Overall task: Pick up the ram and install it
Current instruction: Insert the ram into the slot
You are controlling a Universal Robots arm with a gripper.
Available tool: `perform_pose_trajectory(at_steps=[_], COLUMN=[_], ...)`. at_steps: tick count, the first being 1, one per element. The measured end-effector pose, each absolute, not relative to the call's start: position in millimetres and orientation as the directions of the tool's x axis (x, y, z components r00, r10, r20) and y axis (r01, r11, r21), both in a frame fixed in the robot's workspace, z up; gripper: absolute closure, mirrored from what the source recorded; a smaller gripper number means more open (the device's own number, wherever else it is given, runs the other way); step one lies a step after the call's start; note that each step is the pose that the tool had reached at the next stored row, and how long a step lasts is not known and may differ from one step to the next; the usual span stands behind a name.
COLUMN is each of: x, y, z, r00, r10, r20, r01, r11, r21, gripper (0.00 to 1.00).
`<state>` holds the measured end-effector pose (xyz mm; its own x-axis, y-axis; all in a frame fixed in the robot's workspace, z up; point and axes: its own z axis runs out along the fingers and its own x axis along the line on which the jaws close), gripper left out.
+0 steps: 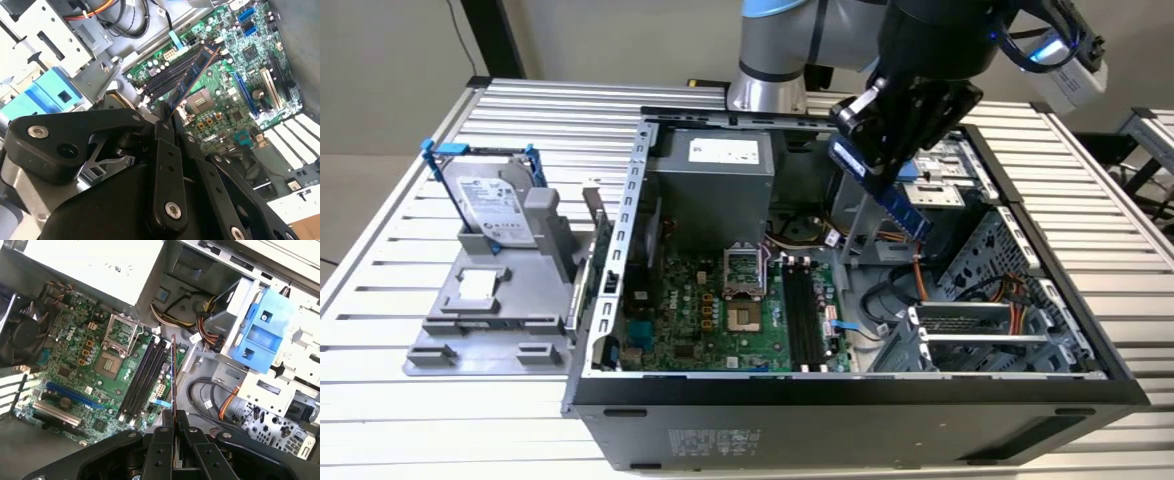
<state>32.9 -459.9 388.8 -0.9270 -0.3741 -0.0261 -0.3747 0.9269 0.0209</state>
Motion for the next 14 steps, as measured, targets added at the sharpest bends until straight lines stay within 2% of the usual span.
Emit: perform_pose_trajectory(at_steps=[14], x=[32.9], y=[-460.2], z=[388.8], r00=[-0.977], r10=[-0.212], r20=[-0.026], r01=[-0.213], r11=[0.977], r21=[0.021], gripper=[1.00])
